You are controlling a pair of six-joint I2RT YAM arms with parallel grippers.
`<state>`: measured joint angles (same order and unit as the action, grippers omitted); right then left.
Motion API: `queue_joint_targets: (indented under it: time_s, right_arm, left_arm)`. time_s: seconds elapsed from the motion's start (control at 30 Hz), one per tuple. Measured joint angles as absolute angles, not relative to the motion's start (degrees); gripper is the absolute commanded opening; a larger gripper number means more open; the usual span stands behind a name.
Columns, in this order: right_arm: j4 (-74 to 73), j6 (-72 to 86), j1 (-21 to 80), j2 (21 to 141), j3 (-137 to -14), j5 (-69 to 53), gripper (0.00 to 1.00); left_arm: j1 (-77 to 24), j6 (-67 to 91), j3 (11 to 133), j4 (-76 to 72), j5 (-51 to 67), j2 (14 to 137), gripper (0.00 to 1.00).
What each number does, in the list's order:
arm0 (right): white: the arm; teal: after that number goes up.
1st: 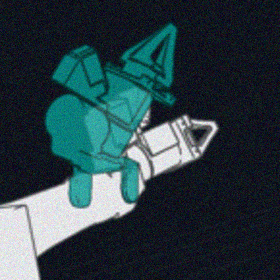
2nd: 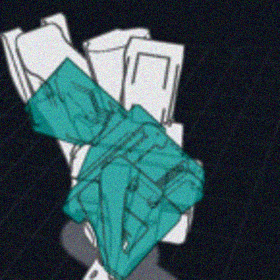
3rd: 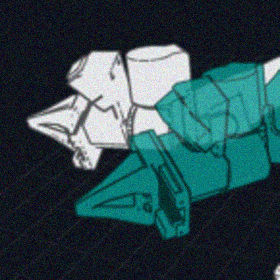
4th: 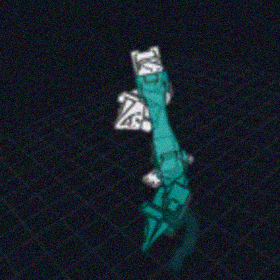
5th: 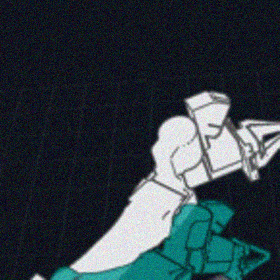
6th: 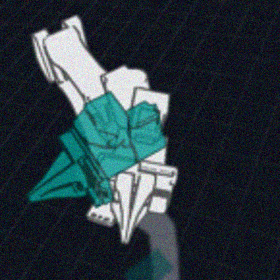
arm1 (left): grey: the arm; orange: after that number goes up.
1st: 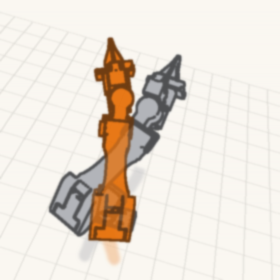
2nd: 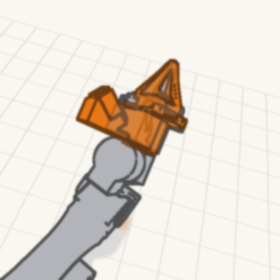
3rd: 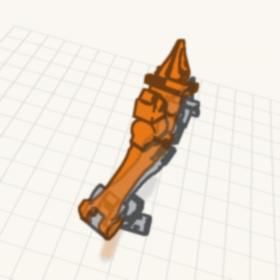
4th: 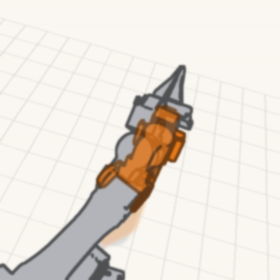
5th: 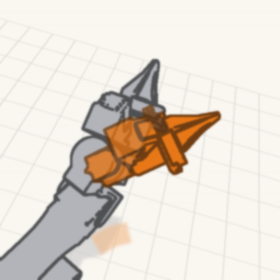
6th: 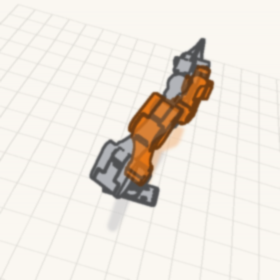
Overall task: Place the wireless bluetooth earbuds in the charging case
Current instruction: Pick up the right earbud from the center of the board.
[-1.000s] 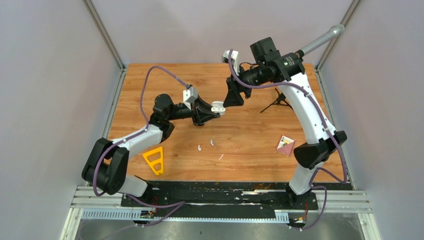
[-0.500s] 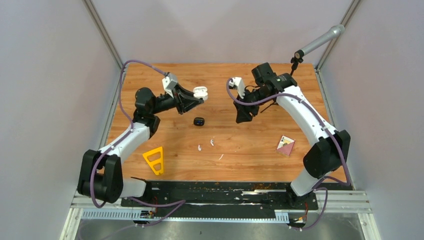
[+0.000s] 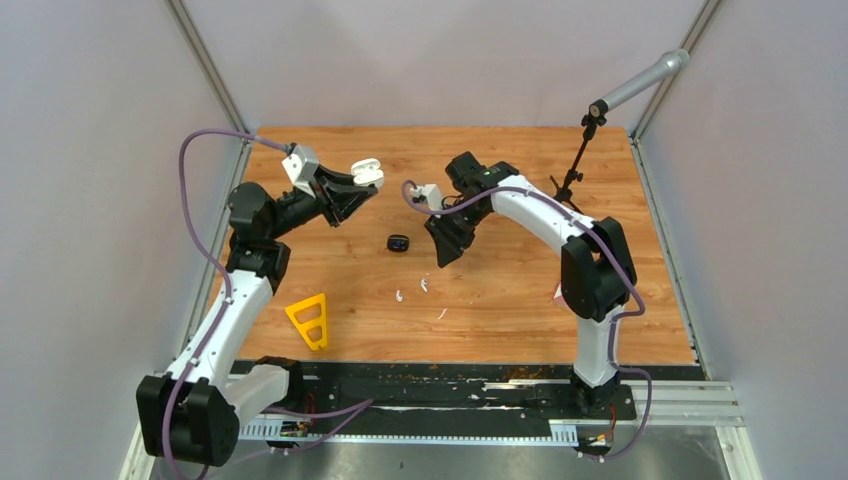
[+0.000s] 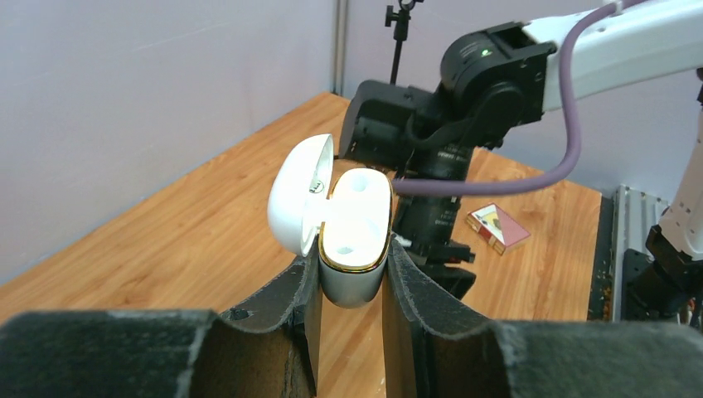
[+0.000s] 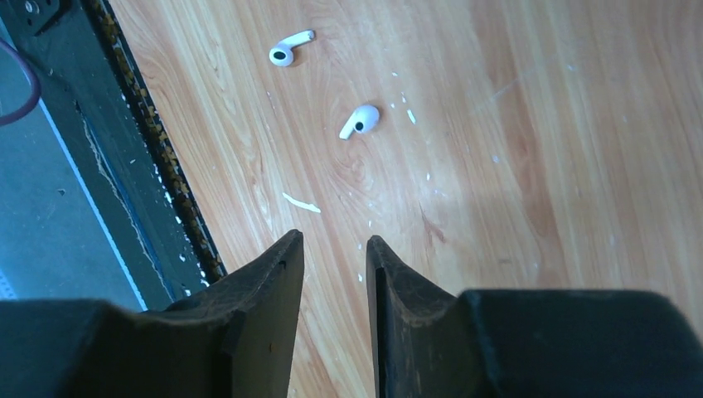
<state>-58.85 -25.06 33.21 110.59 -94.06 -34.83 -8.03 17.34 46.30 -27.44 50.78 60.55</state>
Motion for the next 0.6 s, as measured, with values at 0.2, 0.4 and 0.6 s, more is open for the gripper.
queue_joint_targets:
  time_s: [0.2, 0.4, 0.6]
  right_arm:
    - [-58.6, -35.5, 37.8, 114.8, -97.3, -34.8, 0.34]
    - [-53.2, -46.0, 41.8, 115.0, -96.6, -31.4, 0.32]
    - [-55.4, -42.6, 41.7, 121.6, -104.2, -29.9, 0.33]
  left_arm:
    - [-7.3, 15.9, 46.1, -24.0, 49.7, 56.7, 0.00]
    - [-6.1, 15.2, 46.1, -22.0, 48.7, 56.1, 0.00]
    - [-5.8, 15.0, 46.1, -21.1, 48.3, 56.2, 0.00]
